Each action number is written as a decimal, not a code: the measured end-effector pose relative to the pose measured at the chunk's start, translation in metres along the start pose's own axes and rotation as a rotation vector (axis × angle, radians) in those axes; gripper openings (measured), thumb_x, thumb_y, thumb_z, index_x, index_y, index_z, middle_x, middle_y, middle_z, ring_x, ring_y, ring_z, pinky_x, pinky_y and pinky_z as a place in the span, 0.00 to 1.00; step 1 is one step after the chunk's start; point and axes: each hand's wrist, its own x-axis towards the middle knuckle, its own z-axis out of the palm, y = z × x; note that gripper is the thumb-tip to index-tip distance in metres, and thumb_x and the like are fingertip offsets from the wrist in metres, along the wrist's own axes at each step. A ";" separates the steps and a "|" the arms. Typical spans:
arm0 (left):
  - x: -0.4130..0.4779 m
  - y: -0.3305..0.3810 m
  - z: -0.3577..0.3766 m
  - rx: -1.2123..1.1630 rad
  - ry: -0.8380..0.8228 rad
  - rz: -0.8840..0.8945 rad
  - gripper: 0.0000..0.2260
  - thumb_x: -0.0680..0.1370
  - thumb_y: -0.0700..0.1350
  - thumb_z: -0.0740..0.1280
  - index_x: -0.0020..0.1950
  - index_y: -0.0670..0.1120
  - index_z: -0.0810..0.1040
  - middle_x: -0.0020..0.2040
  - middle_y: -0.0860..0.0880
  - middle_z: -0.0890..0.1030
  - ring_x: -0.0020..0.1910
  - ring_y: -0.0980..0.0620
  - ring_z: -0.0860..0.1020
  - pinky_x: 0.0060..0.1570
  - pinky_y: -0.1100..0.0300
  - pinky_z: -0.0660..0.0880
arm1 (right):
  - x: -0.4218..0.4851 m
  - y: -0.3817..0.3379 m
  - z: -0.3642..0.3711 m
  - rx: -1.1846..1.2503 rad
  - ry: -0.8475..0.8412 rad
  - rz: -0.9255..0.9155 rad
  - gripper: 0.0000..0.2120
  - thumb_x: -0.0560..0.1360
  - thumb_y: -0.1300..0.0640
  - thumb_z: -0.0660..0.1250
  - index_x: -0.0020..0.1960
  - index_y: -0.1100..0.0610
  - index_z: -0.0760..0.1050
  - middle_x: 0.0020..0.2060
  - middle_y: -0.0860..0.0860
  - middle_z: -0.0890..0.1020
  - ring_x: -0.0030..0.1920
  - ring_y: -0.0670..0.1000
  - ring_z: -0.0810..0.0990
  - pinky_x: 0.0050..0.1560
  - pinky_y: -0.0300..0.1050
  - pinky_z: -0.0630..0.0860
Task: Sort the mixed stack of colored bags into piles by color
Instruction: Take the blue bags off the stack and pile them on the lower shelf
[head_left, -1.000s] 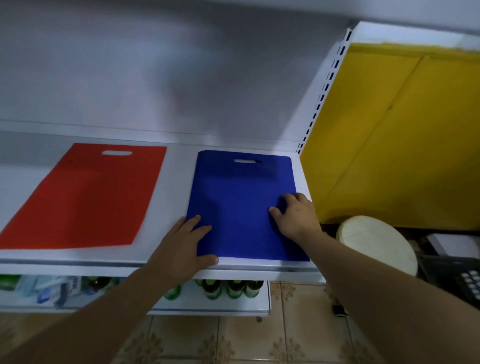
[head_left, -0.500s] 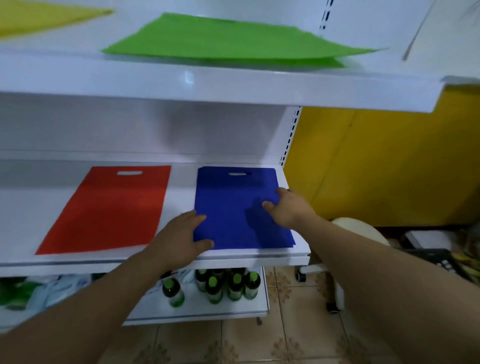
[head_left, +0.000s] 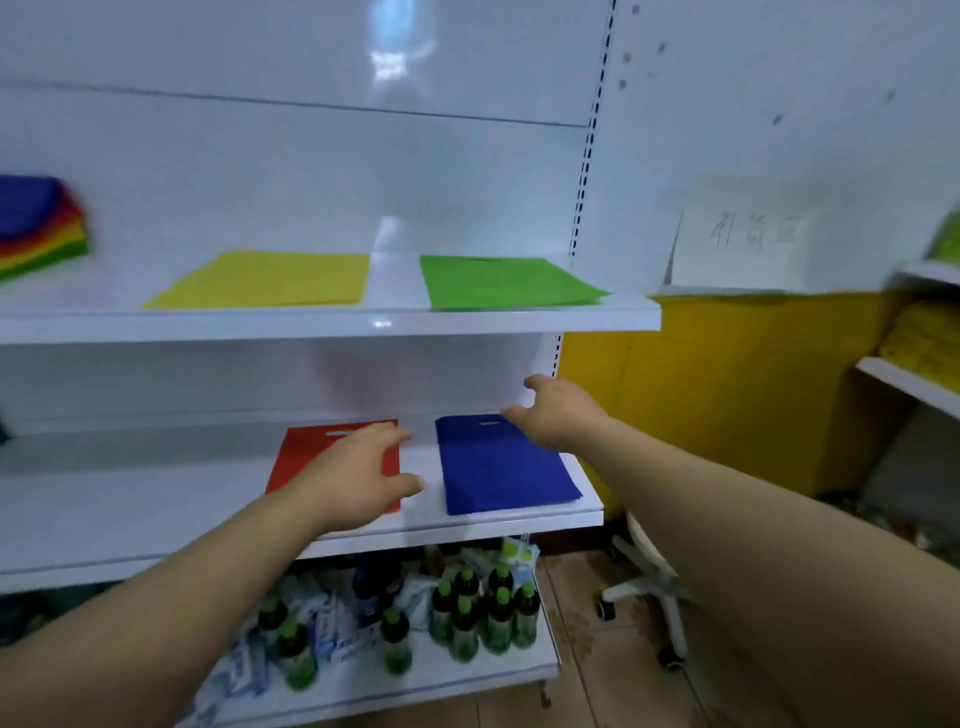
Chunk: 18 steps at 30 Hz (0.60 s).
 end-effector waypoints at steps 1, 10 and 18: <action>-0.012 0.001 -0.015 -0.006 0.017 0.006 0.30 0.75 0.54 0.68 0.74 0.49 0.63 0.75 0.49 0.62 0.74 0.52 0.60 0.71 0.60 0.56 | -0.011 -0.015 -0.013 -0.001 0.014 -0.018 0.32 0.78 0.41 0.60 0.76 0.56 0.59 0.72 0.54 0.67 0.69 0.57 0.68 0.65 0.48 0.68; -0.108 -0.017 -0.141 0.015 0.211 0.013 0.29 0.76 0.53 0.68 0.74 0.50 0.63 0.76 0.50 0.61 0.74 0.54 0.60 0.68 0.65 0.55 | -0.065 -0.156 -0.093 0.028 0.117 -0.233 0.32 0.79 0.42 0.59 0.76 0.57 0.58 0.74 0.54 0.64 0.72 0.56 0.64 0.68 0.48 0.64; -0.177 -0.082 -0.214 0.037 0.350 -0.173 0.28 0.76 0.54 0.67 0.74 0.51 0.63 0.75 0.52 0.62 0.73 0.54 0.61 0.69 0.63 0.57 | -0.064 -0.279 -0.090 0.080 0.093 -0.428 0.30 0.79 0.42 0.59 0.75 0.55 0.59 0.71 0.54 0.69 0.70 0.56 0.67 0.64 0.47 0.66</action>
